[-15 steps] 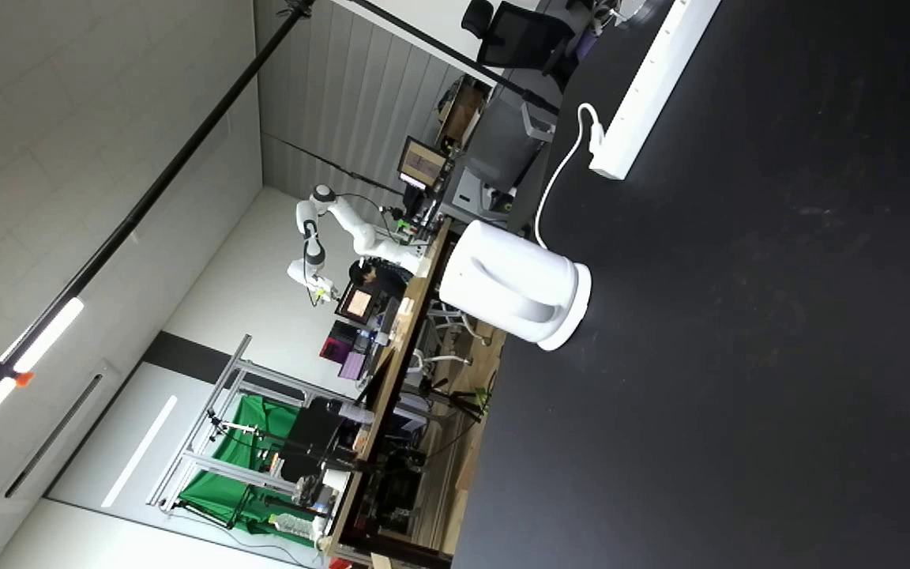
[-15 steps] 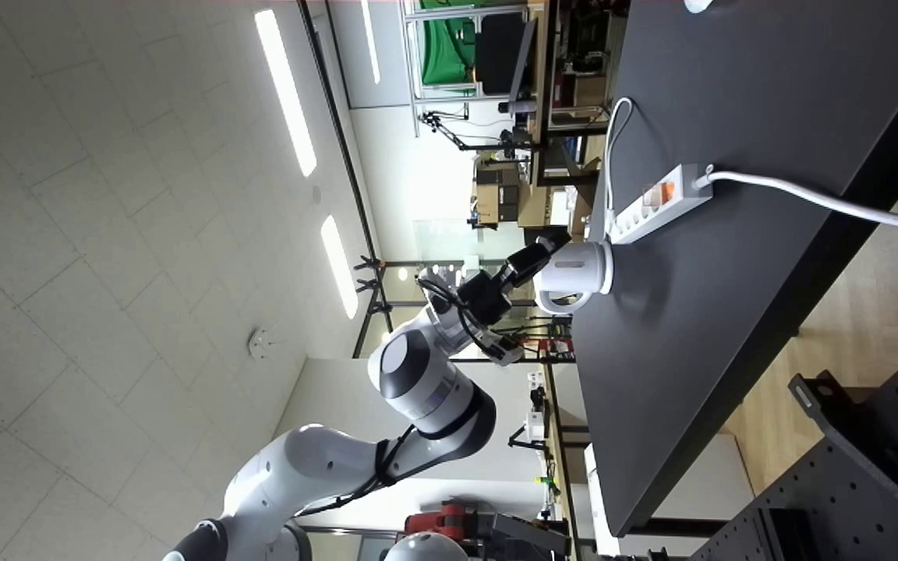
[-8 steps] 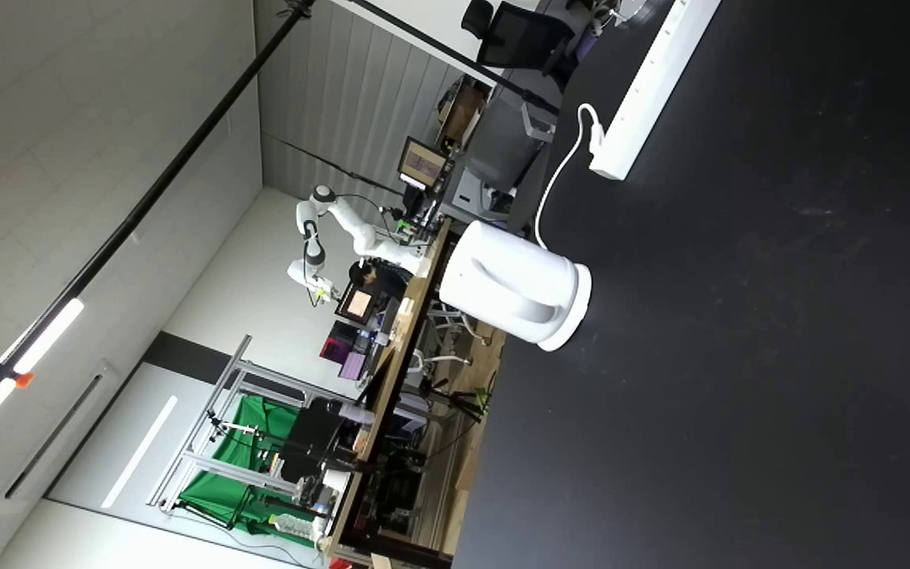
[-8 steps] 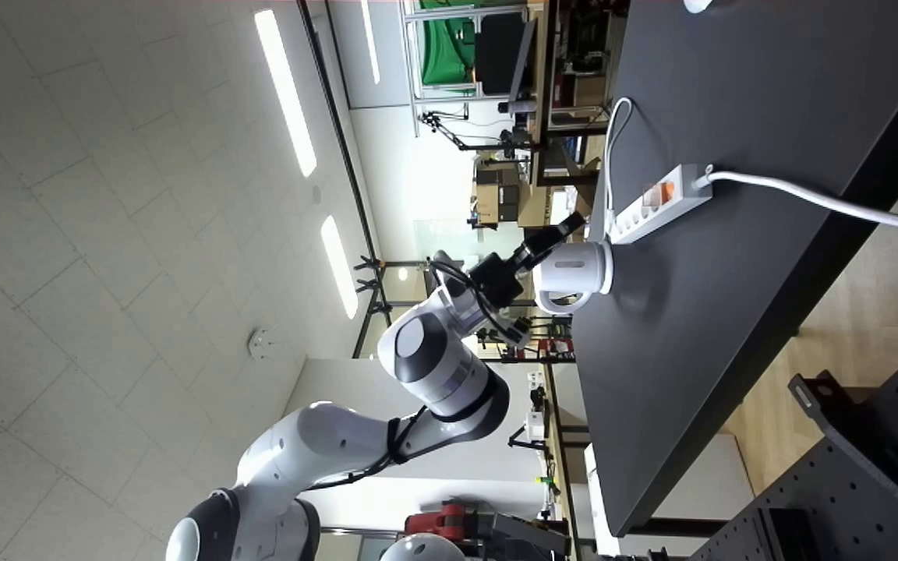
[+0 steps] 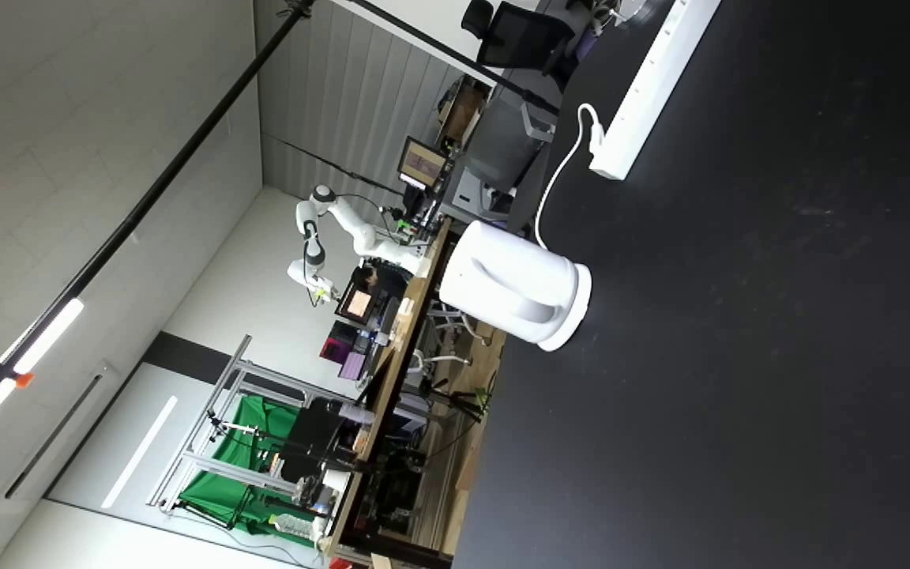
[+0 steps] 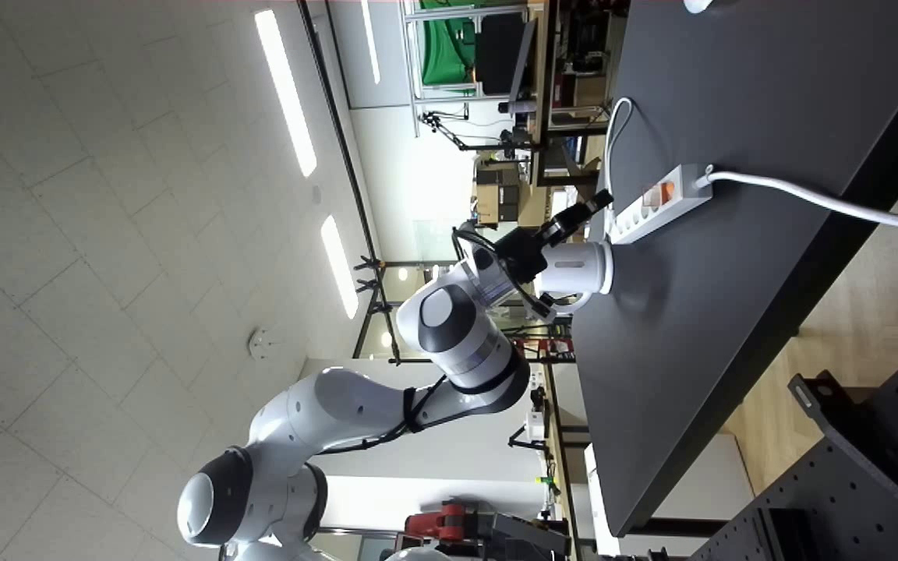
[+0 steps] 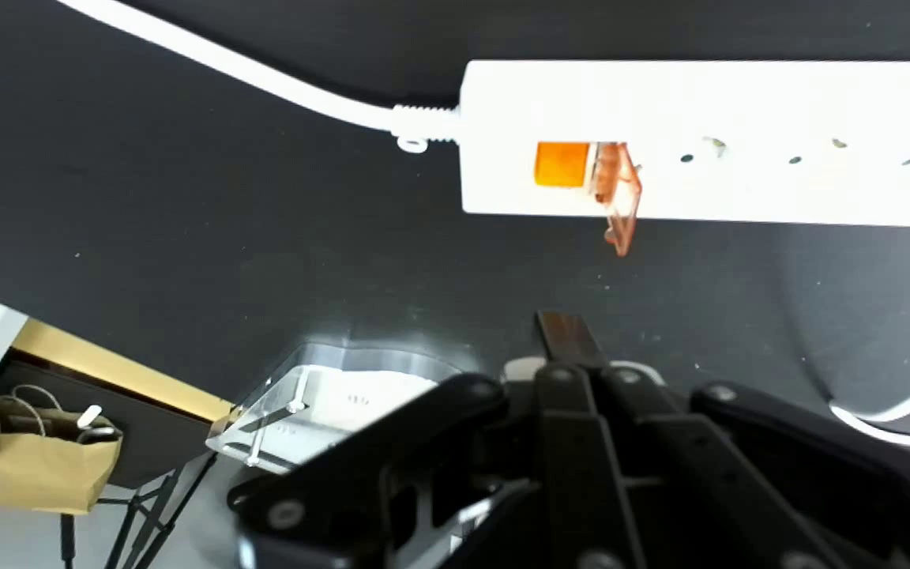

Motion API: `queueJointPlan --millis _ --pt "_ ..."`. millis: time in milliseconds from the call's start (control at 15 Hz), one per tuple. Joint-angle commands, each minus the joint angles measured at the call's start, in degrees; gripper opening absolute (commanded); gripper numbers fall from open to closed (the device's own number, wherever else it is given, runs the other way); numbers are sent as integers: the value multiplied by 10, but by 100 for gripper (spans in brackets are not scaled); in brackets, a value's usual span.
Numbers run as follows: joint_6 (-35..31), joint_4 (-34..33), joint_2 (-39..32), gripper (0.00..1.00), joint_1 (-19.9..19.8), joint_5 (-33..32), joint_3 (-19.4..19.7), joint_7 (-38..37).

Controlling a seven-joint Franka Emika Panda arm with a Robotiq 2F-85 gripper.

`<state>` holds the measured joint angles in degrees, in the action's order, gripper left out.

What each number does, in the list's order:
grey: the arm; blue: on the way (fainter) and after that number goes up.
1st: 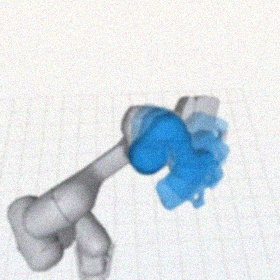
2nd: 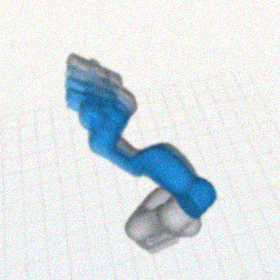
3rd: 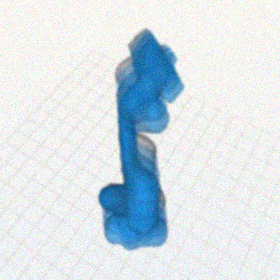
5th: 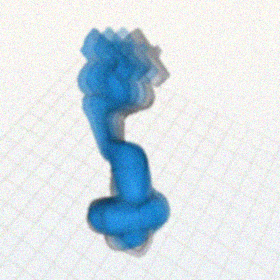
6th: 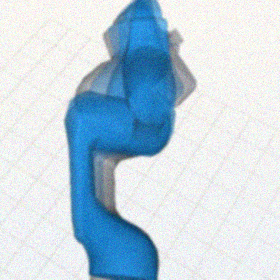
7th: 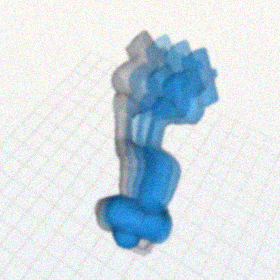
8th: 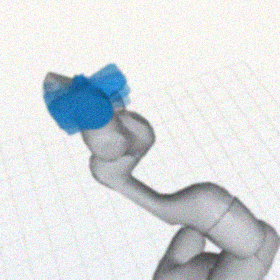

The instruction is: Turn on the switch on the extension cord

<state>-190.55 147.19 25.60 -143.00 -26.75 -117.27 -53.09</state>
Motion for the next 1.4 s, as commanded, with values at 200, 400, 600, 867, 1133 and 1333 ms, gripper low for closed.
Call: queueJointPlan --millis 200,400,600,867,1133,1333 --pt "-12 -22 39 0 -65 171 -119 99" --pt "-11 -29 54 0 -58 254 -145 145" --pt "-5 -38 70 0 -58 305 -164 172" --pt "2 -56 99 0 -60 346 -164 200" --pt "9 -65 114 0 -55 377 -153 226" --pt "14 -66 110 0 -57 393 -157 238"
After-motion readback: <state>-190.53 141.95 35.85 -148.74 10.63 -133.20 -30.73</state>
